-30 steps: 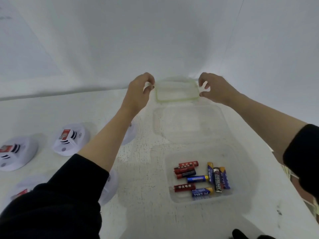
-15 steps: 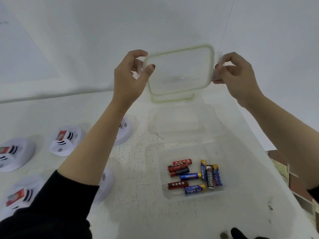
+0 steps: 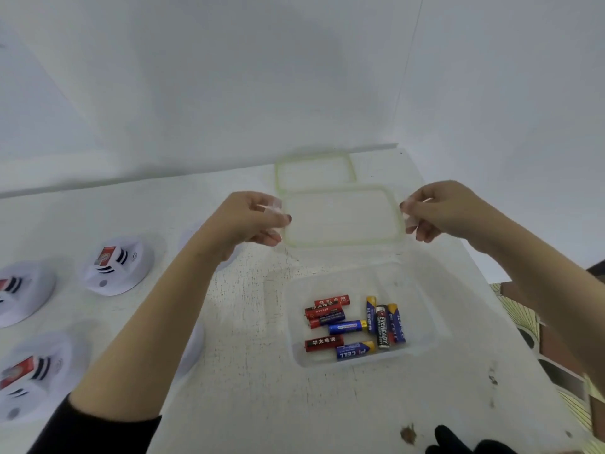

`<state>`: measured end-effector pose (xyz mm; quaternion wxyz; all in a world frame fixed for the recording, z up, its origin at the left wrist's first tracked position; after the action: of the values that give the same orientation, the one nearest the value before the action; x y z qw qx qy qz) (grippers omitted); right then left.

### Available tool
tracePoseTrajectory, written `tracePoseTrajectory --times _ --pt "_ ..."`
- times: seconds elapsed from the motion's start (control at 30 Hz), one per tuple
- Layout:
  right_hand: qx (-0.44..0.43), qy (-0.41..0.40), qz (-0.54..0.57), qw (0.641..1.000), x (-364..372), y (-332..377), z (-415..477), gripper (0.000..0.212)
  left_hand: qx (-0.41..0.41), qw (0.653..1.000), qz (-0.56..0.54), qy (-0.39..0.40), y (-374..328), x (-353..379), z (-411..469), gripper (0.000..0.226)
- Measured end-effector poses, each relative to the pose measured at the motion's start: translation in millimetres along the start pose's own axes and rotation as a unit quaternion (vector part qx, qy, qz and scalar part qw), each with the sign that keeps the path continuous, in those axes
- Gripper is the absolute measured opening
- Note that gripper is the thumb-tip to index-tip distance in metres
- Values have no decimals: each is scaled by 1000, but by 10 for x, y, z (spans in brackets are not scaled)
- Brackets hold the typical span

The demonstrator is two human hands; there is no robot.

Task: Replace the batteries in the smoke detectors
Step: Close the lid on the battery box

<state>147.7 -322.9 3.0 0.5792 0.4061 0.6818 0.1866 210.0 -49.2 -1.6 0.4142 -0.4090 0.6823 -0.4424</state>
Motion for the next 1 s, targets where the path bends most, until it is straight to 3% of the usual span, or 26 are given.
tracePoseTrajectory --times 0.13,0.3,0.53,0.8,0.9,1.0 --pt "13 13 -28 999 88 -65 5 21 -52 999 -12 -4 155 54 13 36" --pt "51 60 73 994 224 -139 44 17 -61 997 -41 -19 237 55 38 37" --pt "18 -4 104 994 181 -85 163 20 -20 992 -105 -62 169 59 72 33" --pt "-19 -32 122 992 218 -141 228 52 -22 989 -142 -24 252 63 55 46" --pt "-33 -41 117 992 229 -136 200 53 9 992 -126 -33 277 60 58 56" --pt "-97 -66 28 993 221 -43 217 48 108 991 -19 -72 168 55 52 45"
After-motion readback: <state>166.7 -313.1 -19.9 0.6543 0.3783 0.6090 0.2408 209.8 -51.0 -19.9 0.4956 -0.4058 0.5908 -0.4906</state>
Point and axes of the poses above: each hand's wrist, its own z-axis towards the middle knuckle, its own x-axis out of the palm, y = z × x, the point moved 9 cm from there along z, towards the middle knuckle, and after that the axes turned 8 degrees about -z, right-handed, at the moved point
